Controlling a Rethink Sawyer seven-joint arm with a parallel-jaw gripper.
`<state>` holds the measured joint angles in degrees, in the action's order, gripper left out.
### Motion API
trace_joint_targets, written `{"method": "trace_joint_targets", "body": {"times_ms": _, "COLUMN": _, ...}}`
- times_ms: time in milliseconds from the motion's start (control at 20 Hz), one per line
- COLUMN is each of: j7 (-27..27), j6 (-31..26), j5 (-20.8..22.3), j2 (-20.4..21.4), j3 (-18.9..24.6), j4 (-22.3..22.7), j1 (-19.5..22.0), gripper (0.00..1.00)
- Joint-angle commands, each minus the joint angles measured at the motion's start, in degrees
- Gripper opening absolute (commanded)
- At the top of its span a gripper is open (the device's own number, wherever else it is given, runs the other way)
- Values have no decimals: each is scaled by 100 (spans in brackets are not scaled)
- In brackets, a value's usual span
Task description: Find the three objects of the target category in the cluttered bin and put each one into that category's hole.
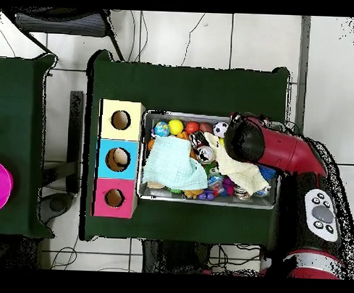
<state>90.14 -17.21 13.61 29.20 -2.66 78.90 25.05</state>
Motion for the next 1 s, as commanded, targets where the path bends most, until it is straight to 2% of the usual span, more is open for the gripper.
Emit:
{"method": "trace_joint_targets", "body": {"times_ms": 50, "j7": 662, "j6": 178, "j5": -14, "j2": -540, "j3": 501, "j4": 23, "j1": -39, "gripper": 100}}
{"method": "trace_joint_targets", "body": {"times_ms": 150, "j7": 704, "j6": 94, "j5": -11, "j2": -649, "j3": 365, "j4": -40, "j1": -141, "gripper": 100}}
{"method": "trace_joint_targets", "body": {"times_ms": 400, "j7": 701, "j6": -832, "j5": -63, "j2": -945, "j3": -123, "j4": -451, "j1": -483, "gripper": 100}}
{"method": "trace_joint_targets", "body": {"times_ms": 600, "j7": 753, "j6": -1233, "j5": -135, "j2": -1149, "j3": -411, "j4": -779, "j1": -672, "gripper": 100}}
{"method": "trace_joint_targets", "body": {"times_ms": 1000, "j7": 860, "j6": -1726, "j5": -176, "j2": -817, "j3": -836, "j4": -856, "j1": -992, "gripper": 100}}
